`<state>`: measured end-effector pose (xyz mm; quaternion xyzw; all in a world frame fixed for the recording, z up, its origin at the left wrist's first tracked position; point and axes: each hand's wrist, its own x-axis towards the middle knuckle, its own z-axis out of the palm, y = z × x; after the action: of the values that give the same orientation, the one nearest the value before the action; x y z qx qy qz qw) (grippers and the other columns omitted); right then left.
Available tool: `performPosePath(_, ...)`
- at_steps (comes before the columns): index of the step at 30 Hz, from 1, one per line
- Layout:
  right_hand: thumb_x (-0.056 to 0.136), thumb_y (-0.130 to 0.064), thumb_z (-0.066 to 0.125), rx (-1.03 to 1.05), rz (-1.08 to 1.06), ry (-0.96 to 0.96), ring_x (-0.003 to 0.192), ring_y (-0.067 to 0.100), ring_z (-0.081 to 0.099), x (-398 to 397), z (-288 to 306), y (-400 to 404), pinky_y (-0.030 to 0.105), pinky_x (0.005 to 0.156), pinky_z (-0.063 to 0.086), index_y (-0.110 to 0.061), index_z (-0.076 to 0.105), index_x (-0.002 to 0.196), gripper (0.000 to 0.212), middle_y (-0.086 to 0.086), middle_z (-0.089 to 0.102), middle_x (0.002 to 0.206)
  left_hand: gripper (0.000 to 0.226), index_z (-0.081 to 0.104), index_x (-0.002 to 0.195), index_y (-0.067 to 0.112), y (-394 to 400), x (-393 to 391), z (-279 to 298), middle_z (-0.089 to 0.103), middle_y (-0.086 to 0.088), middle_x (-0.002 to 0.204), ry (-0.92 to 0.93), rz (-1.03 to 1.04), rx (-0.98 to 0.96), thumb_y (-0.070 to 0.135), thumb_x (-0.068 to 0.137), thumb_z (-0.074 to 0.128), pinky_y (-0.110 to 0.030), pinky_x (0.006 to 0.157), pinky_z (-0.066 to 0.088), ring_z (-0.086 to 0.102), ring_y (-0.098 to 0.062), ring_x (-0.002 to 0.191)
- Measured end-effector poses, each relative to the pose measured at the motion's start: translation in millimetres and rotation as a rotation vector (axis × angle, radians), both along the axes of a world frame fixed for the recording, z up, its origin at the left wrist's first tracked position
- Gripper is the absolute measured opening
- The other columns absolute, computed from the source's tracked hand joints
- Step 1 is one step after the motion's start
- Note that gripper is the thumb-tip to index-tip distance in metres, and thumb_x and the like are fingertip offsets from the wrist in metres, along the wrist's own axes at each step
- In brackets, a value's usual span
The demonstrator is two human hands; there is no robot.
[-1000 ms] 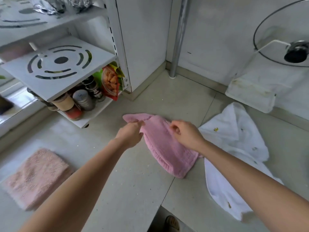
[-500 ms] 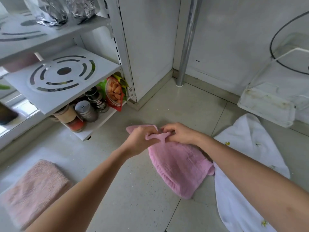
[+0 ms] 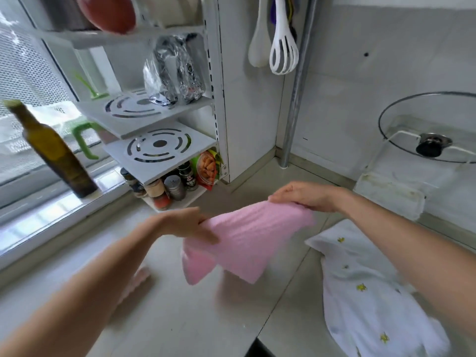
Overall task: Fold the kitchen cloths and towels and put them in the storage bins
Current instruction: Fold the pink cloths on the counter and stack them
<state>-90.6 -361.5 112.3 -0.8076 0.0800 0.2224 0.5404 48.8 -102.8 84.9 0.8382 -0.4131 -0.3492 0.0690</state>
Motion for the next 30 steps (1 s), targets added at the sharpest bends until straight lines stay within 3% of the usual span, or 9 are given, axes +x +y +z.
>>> performPosePath(4, 0.098, -0.034, 0.048, -0.032, 0.086, 0.117, 0.075, 0.006, 0.064, -7.4, 1.2, 17.5, 0.017, 0.074, 0.048, -0.017, 0.071, 0.088, 0.030, -0.007, 0.070, 0.084, 0.035, 0.058, 0.059, 0.024, 22.0, 3.6, 18.2, 0.050, 0.013, 0.054, -0.079, 0.121, 0.017, 0.049, 0.082, 0.067, -0.015, 0.044, 0.032, 0.042, -0.005, 0.046)
performPosePath(8, 0.091, -0.019, 0.061, -0.250, 0.210, 0.059, 0.059, -0.001, 0.048, 6.0, 5.8, 38.7, 0.013, 0.060, 0.037, -0.022, 0.060, 0.065, 0.026, -0.016, 0.054, 0.062, 0.037, 0.060, 0.072, 0.014, 44.8, 8.6, 26.2, 0.052, 0.003, 0.066, -0.261, 0.135, 0.097, 0.049, 0.082, 0.065, -0.023, 0.048, 0.031, 0.040, -0.011, 0.052)
performPosePath(11, 0.080, -0.009, 0.065, -0.624, 0.263, -0.112, 0.056, 0.006, 0.037, 33.6, 4.7, 50.0, 0.023, 0.053, 0.026, -0.020, 0.044, 0.061, 0.031, -0.008, 0.043, 0.061, 0.040, 0.065, 0.093, 0.011, 57.7, 13.1, 35.6, 0.064, -0.004, 0.087, -0.499, 0.178, 0.085, 0.049, 0.081, 0.064, -0.027, 0.061, 0.045, 0.059, -0.020, 0.073)
performPosePath(14, 0.080, -0.005, 0.053, -0.875, 0.096, -0.403, 0.058, 0.012, 0.038, 64.9, 15.3, 61.6, 0.023, 0.050, 0.024, -0.020, 0.040, 0.066, 0.024, -0.003, 0.044, 0.064, 0.035, 0.067, 0.087, 0.011, 65.7, 13.6, 62.6, 0.064, -0.002, 0.078, -0.798, 0.297, -0.042, 0.045, 0.084, 0.063, -0.030, 0.066, 0.055, 0.066, -0.024, 0.076)
performPosePath(17, 0.085, -0.007, 0.049, -1.071, -0.013, -0.594, 0.068, 0.023, 0.045, 76.5, 35.2, 64.2, 0.028, 0.072, 0.036, -0.019, 0.042, 0.082, 0.014, -0.002, 0.046, 0.064, 0.023, 0.068, 0.082, 0.017, 69.9, 7.3, 85.1, 0.066, -0.001, 0.076, -0.956, 0.278, -0.211, 0.036, 0.091, 0.057, -0.033, 0.064, 0.058, 0.066, -0.019, 0.069)
performPosePath(19, 0.088, -0.010, 0.049, -1.196, 0.020, -0.641, 0.074, 0.025, 0.050, 72.3, 32.2, 56.9, 0.029, 0.072, 0.031, -0.017, 0.040, 0.088, 0.012, -0.001, 0.048, 0.065, 0.021, 0.068, 0.089, 0.020, 67.0, -4.0, 85.3, 0.066, 0.003, 0.080, -0.989, 0.172, -0.246, 0.032, 0.094, 0.051, -0.031, 0.062, 0.057, 0.065, -0.015, 0.069)
performPosePath(24, 0.084, -0.004, 0.049, -1.347, 0.117, -0.537, 0.093, 0.025, 0.060, 41.7, -53.7, 29.7, 0.034, 0.086, 0.036, -0.019, 0.052, 0.102, 0.024, 0.005, 0.067, 0.099, 0.019, 0.066, 0.098, 0.017, 35.1, -52.2, 12.0, 0.066, -0.002, 0.095, -0.812, 0.014, -0.113, 0.018, 0.090, 0.048, -0.031, 0.063, 0.043, 0.065, -0.025, 0.084)
performPosePath(27, 0.083, 0.000, 0.047, -1.274, 0.146, -0.346, 0.111, 0.026, 0.058, 5.0, -110.3, 24.3, 0.033, 0.091, 0.038, -0.016, 0.059, 0.114, 0.037, 0.008, 0.063, 0.120, 0.028, 0.063, 0.114, 0.019, 19.4, -85.9, -59.8, 0.064, -0.006, 0.116, -0.456, 0.023, -0.013, 0.018, 0.089, 0.050, -0.032, 0.078, 0.046, 0.062, -0.028, 0.104)
performPosePath(30, 0.087, -0.006, 0.042, -1.242, 0.202, -0.110, 0.109, 0.030, 0.058, -30.7, -154.7, 25.6, 0.031, 0.090, 0.042, -0.015, 0.060, 0.112, 0.032, 0.011, 0.063, 0.118, 0.043, 0.052, 0.132, 0.020, 14.7, -114.6, -115.3, 0.055, -0.005, 0.134, -0.045, -0.093, 0.138, 0.033, 0.092, 0.055, -0.032, 0.097, 0.044, 0.054, -0.025, 0.120)
